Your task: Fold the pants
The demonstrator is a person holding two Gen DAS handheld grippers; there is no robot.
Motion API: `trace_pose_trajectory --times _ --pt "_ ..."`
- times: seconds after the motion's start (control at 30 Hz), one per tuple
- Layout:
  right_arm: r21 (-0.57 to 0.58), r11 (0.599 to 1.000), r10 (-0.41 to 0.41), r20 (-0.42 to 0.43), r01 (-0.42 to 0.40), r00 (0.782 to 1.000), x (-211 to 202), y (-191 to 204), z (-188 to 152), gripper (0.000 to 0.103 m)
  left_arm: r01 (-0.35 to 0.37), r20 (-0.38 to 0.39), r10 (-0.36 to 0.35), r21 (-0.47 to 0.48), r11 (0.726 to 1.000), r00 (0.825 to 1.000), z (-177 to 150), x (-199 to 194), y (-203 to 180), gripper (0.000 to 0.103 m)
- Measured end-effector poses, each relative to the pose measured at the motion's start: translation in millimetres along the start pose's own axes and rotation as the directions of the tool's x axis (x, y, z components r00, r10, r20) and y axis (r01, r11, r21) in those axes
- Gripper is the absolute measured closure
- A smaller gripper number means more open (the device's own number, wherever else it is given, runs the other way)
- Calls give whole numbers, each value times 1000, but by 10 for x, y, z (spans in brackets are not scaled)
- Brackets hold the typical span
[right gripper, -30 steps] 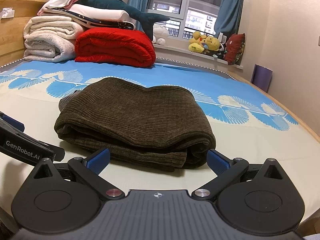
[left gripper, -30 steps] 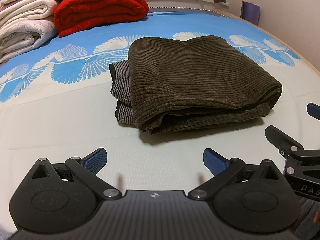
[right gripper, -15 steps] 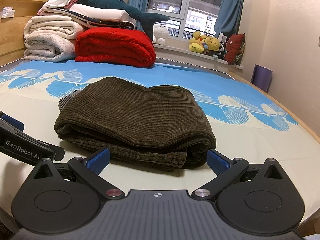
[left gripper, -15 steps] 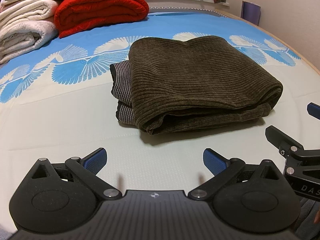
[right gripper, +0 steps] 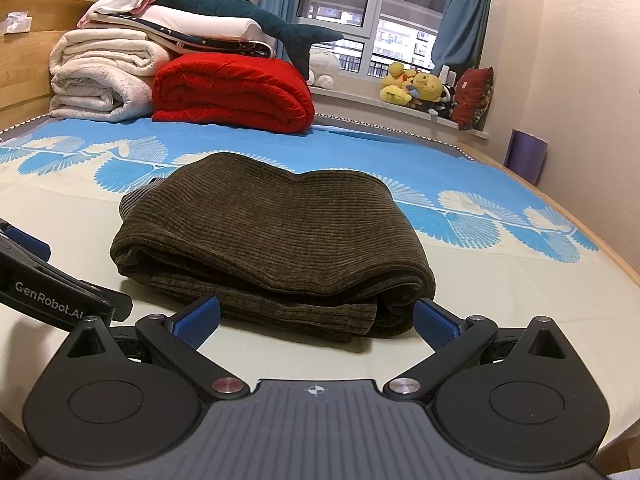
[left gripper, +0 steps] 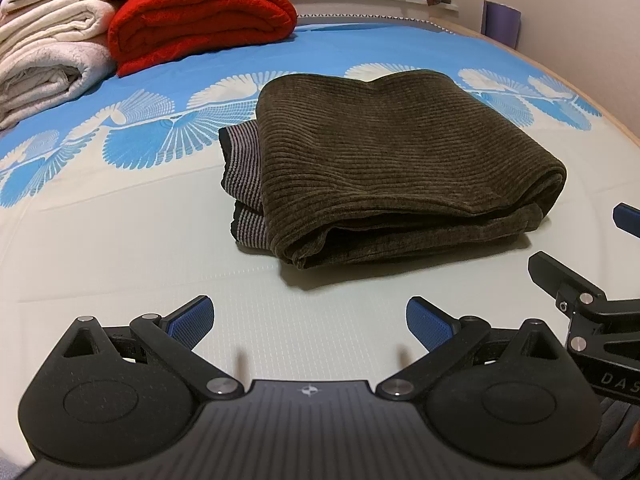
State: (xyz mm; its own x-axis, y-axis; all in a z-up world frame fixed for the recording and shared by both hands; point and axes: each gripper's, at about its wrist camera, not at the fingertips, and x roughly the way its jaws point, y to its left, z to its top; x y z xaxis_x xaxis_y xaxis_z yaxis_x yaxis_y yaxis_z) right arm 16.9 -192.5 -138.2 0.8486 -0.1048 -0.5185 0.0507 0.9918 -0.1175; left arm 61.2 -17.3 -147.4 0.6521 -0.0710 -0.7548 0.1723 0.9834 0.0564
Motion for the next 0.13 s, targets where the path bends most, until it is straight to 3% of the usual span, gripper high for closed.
trace_pose_trajectory --times 0.13 --pt "1 1000 0 0 0 1000 -1 -3 3 1 4 2 -4 6 1000 1000 -5 -3 -14 0"
